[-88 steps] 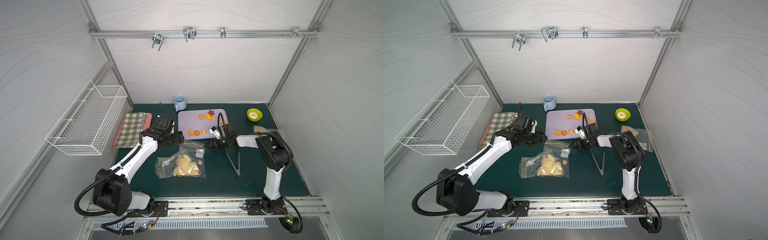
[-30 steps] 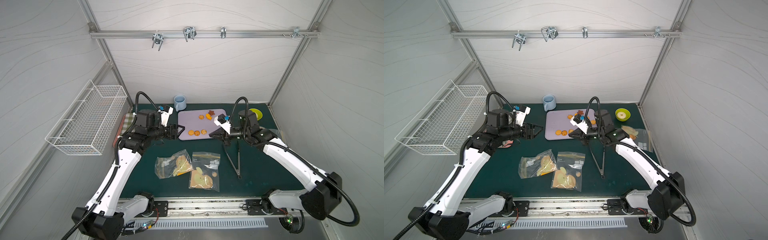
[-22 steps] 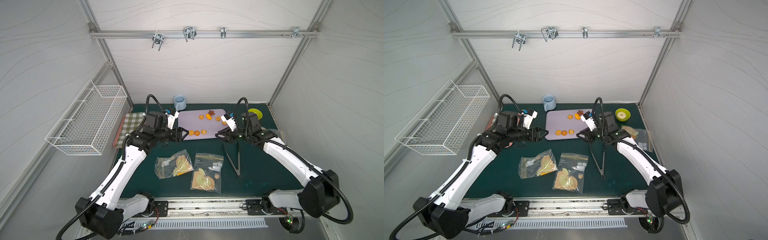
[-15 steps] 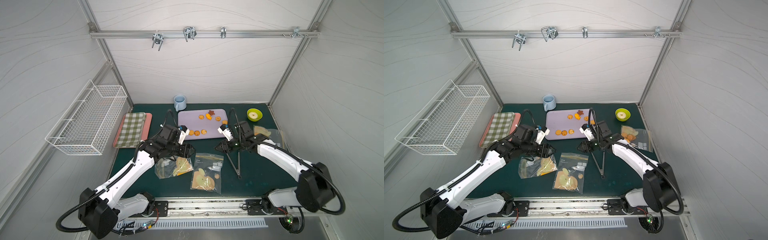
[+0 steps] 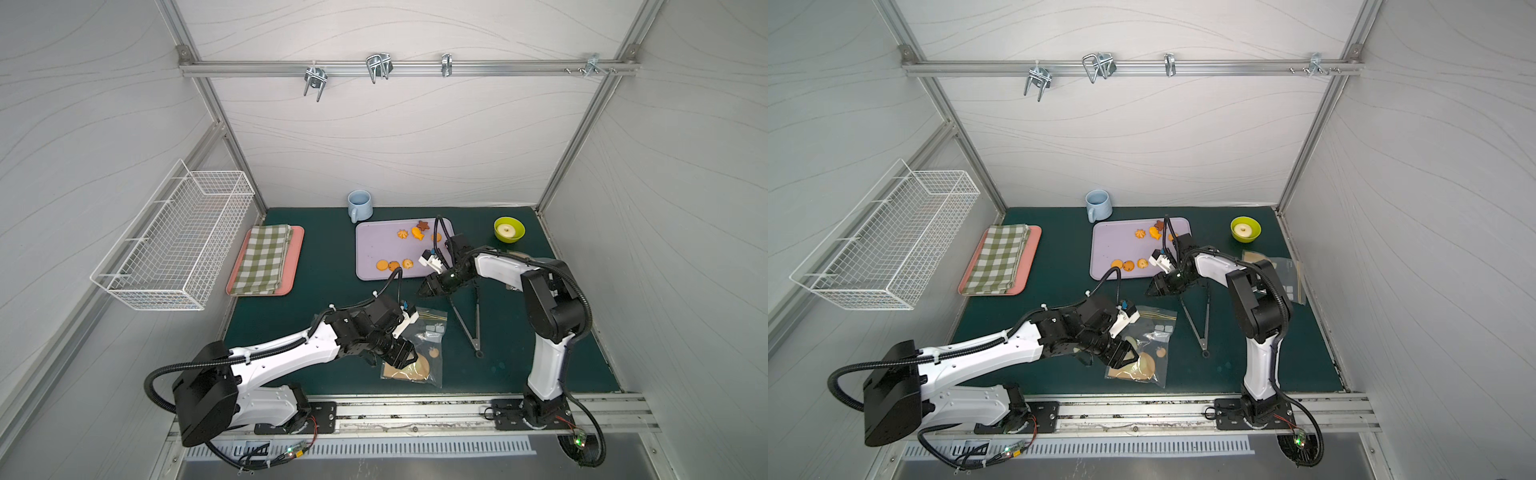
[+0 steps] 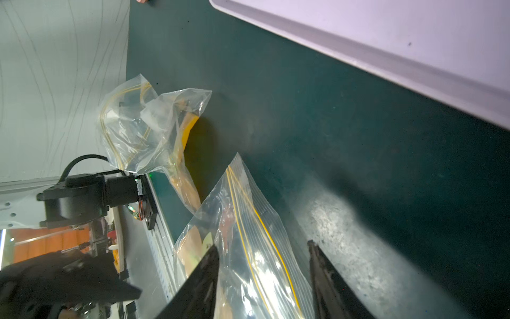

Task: Put the cookies into a resealable bag to prevent moisture
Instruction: Pick up the ziploc bag from the center of the board.

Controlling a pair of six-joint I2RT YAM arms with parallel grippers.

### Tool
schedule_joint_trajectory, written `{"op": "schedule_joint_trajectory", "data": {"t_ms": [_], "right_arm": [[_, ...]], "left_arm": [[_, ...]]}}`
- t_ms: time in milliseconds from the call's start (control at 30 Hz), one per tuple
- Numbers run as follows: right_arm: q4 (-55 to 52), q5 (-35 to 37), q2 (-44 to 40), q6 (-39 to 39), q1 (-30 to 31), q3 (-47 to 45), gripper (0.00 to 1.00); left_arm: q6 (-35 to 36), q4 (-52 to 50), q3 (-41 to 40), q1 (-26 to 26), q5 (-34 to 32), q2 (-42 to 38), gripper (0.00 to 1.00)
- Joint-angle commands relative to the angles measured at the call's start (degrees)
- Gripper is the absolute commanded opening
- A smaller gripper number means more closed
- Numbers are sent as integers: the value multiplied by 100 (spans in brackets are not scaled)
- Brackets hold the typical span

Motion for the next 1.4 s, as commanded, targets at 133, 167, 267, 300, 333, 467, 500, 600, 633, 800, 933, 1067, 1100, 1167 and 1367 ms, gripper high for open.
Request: {"op": "schedule_joint_trajectory", "data": {"t_ms": [133,167,267,300,333,467,500,600,633,800,933,1067,1100,1167,1367], "right_arm": [[-595,-515,326,-523,-66,163,53],[-642,-524,337,-552,-66,165,53],[-766,-581,300,-659,-58,107,53],[-788,-609,263,-680,-61,62,52],[-845,-620,234,-734,-58,32,52],[-1081,-511,193,-849,-67,-49,52],[-1090,-511,187,-843,-66,-67,52],[-1190,-590,194,-849,-62,-82,52],[-1234,-595,196,-1008,-55,-78,52],[-1305,-543,193,-1070,-49,-157,48],[-1155,-684,61,-1043,-47,-341,40],[-1042,-868,-12,-1025,-31,-454,36],[-1015,-934,-33,-1017,-13,-476,36],[-990,-1027,-49,-1008,11,-495,36],[-916,-1179,-146,-982,101,-626,31]], "left_arm": [[-200,554,-165,-65,-129,280,63],[-199,540,-150,-62,-140,353,63],[-251,540,-156,-64,-177,526,63],[-275,536,-162,-60,-214,561,63],[-273,499,-165,-66,-252,602,63],[-295,499,-160,-67,-267,749,63],[-303,508,-174,-64,-265,764,63],[-304,480,-159,-62,-292,848,63],[-312,476,-154,-60,-308,878,63],[-330,480,-174,-62,-340,936,63],[-356,486,-167,-59,-349,985,63],[-374,517,-162,-59,-324,1060,63],[-374,530,-165,-58,-327,1078,63],[-391,545,-160,-59,-321,1124,63],[-410,481,-113,-58,-350,1353,62]]}}
